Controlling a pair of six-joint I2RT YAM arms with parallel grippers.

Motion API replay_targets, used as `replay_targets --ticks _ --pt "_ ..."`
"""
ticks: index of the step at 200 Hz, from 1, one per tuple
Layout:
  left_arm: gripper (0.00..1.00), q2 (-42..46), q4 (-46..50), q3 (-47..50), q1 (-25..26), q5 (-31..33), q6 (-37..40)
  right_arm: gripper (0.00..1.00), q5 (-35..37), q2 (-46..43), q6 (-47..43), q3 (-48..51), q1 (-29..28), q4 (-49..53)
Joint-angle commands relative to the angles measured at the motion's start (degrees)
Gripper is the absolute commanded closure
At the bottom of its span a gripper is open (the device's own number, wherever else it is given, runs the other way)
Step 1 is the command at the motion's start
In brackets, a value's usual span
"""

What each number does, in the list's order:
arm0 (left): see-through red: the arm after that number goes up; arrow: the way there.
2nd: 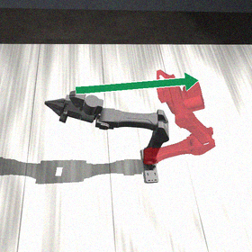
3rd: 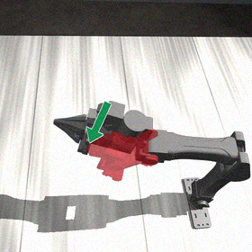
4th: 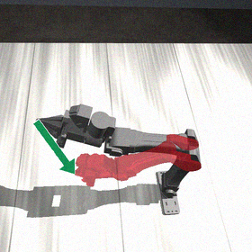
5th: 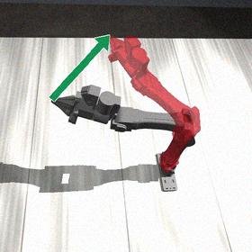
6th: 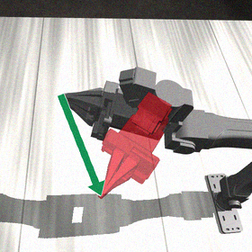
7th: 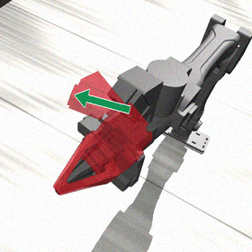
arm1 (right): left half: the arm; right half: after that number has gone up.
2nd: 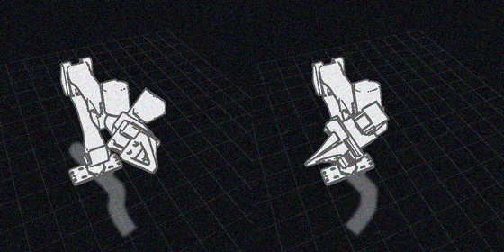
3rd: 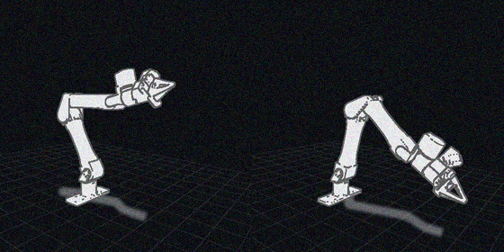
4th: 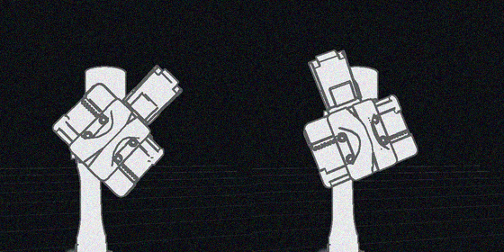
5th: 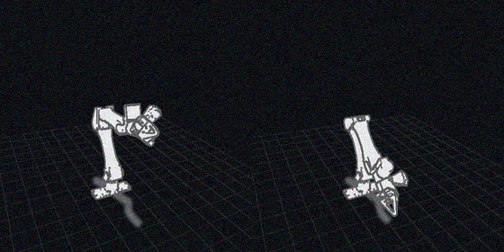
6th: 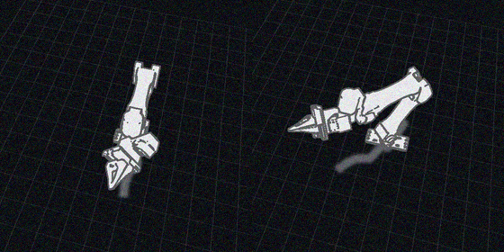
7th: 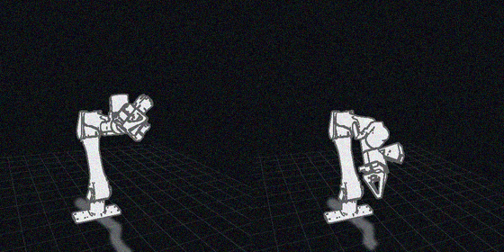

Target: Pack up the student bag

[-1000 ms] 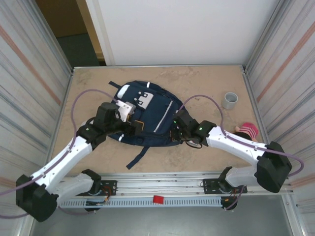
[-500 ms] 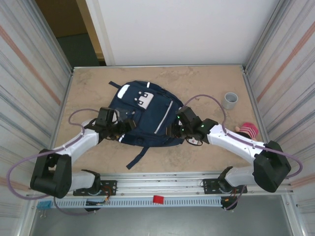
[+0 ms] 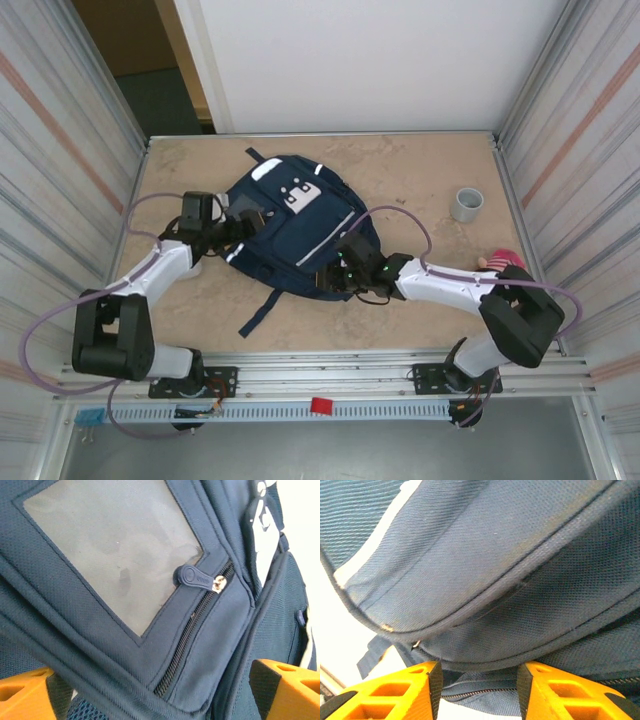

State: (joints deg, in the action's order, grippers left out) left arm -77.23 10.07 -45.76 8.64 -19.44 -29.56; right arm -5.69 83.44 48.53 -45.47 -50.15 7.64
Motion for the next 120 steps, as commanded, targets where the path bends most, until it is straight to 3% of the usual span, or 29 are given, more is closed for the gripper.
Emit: replay_targets --ticks 1,41,66,90,120 --pt "0.08 6.2 1.8 -1.7 1.4 -0.1 15.9 0.54 1.4 -6.4 -3.0 -1.3 0.9 2.0" --pt "0.15 11.4 11.5 -2.5 11.1 -5.4 56.6 0.51 -1.9 -16.7 -5.6 2.7 4.3 3.5" --pt "0.1 8.5 16.3 -3.2 21.8 3.8 74.9 0.49 -2.7 -21.7 -5.9 5.6 6.2 3.2" --pt "0.04 4.6 10.7 -0.9 28.2 9.7 85.1 0.47 -3.0 -25.0 -6.3 7.6 7.0 2.6" --pt "0.01 -1.3 3.4 -1.9 28.9 11.3 87.6 0.43 -4.6 -26.3 -7.5 8.4 6.9 2.6"
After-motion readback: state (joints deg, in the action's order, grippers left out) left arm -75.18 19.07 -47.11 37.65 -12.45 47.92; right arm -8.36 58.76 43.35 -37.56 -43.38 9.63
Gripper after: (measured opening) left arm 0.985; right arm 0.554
